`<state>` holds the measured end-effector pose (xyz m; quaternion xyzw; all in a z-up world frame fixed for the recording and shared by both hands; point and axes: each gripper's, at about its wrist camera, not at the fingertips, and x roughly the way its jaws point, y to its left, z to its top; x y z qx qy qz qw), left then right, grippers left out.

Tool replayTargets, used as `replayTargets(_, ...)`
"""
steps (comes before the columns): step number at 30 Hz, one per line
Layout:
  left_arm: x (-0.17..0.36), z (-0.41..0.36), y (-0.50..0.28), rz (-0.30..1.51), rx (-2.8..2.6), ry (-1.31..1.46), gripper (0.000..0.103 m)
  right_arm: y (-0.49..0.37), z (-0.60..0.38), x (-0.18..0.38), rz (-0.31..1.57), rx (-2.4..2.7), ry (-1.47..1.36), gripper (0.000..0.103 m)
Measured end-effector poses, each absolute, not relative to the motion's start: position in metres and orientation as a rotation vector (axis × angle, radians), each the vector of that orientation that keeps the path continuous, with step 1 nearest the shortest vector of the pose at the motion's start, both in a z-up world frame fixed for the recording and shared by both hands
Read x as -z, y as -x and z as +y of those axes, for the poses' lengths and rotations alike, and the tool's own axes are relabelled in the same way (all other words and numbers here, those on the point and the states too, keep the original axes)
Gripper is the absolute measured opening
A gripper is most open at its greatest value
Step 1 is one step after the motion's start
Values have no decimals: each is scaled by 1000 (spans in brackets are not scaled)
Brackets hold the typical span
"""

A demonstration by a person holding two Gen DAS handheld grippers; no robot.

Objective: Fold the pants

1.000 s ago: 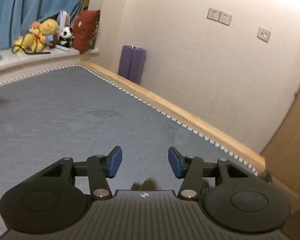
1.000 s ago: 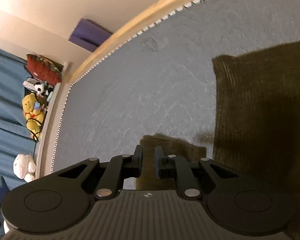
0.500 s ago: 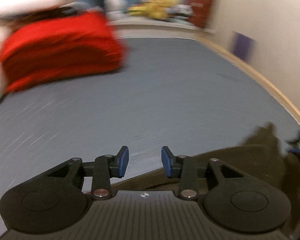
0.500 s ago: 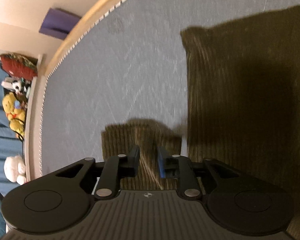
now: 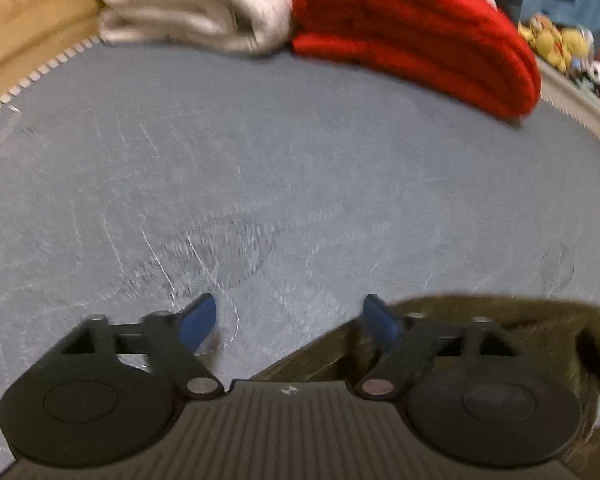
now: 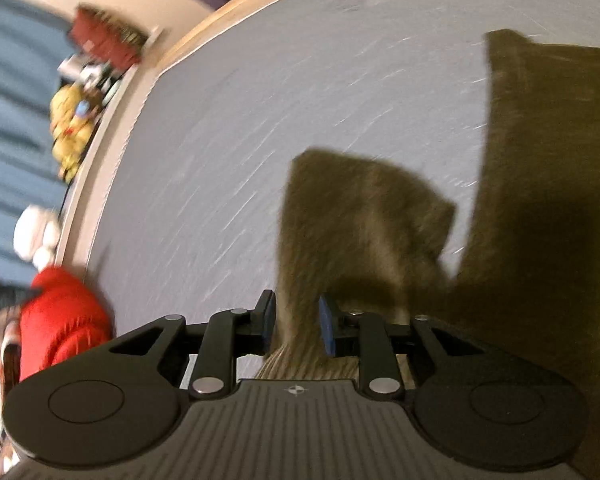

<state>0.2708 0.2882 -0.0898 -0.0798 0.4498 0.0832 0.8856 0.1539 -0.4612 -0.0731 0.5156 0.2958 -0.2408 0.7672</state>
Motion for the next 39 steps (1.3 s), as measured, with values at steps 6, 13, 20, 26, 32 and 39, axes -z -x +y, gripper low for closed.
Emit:
replayTargets(6, 119, 294, -247, 1083, 5, 109, 68, -162, -450, 76, 682, 493, -1070, 27)
replayTargets(13, 92, 272, -241, 971, -51, -190, 8, -167, -442, 75, 679, 484, -1034, 27)
replayTargets(20, 110, 232, -262, 941, -252, -351, 39, -166, -443, 76, 678, 488, -1020, 27)
replayTargets(26, 47, 195, -233, 727, -349, -165, 49, -163, -455, 72, 649, 509, -1036, 27)
replayTargets(32, 68, 103, -206, 659, 35, 94, 53, -154, -488, 59, 560, 542, -1025, 27)
replayTargets(39, 155, 48, -161, 605, 79, -140, 41, -165, -523, 36, 503, 365, -856, 27)
